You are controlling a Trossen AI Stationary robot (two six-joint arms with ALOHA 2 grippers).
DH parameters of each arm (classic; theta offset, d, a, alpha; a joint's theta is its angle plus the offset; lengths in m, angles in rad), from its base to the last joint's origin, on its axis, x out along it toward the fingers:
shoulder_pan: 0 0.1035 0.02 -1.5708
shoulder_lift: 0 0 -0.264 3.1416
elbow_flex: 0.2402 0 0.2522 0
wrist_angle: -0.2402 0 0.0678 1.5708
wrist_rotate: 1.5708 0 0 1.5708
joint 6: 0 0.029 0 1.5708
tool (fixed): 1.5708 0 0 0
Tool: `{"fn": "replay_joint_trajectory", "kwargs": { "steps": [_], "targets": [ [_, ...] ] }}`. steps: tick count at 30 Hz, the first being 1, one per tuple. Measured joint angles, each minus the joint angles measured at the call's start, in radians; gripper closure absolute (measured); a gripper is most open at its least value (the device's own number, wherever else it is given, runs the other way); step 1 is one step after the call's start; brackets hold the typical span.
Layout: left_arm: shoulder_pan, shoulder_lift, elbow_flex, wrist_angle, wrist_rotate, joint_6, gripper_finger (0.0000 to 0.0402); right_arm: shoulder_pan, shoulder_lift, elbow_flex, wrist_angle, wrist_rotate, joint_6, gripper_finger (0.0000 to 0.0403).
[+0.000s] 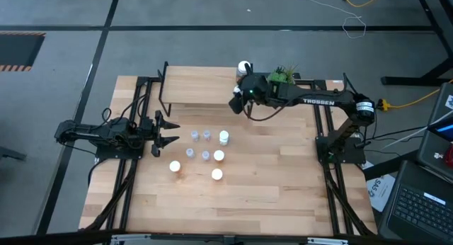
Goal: Pick and place medicine bottles onto shelf by color
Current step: Put the white pill bottle on the shelf, then put the white blue pill bottle on the shelf
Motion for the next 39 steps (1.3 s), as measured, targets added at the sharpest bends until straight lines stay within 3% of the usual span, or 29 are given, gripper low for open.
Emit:
{"fn": "replay_joint_trajectory", "kwargs": {
  "steps": [6,12,19,22,34,39],
  "targets": [
    [0.000,0.000,0.000,0.000,0.000,0.000,0.0182,-0.020,0.000,0.000,0.020,0.000,0.005,0.0124],
    [0.000,0.000,0.000,0.000,0.000,0.000,0.0182,-0.021,0.000,0.100,0.047,-0.034,0.022,0.0114],
    [0.000,0.000,0.000,0.000,0.000,0.000,0.0182,0.081,-0.002,0.205,0.061,-0.337,-0.054,0.0123],
    [0.000,0.000,0.000,0.000,0.000,0.000,0.0182,0.148,-0.001,0.183,0.056,-0.401,-0.089,0.0123],
    [0.000,0.000,0.000,-0.004,0.000,0.000,0.0182,0.327,0.116,-0.030,0.301,-0.399,-0.134,0.0123],
    [0.000,0.000,0.000,-0.004,0.000,0.000,0.0182,0.325,0.199,-0.018,0.290,-0.283,-0.134,0.0123]
  ]
}}
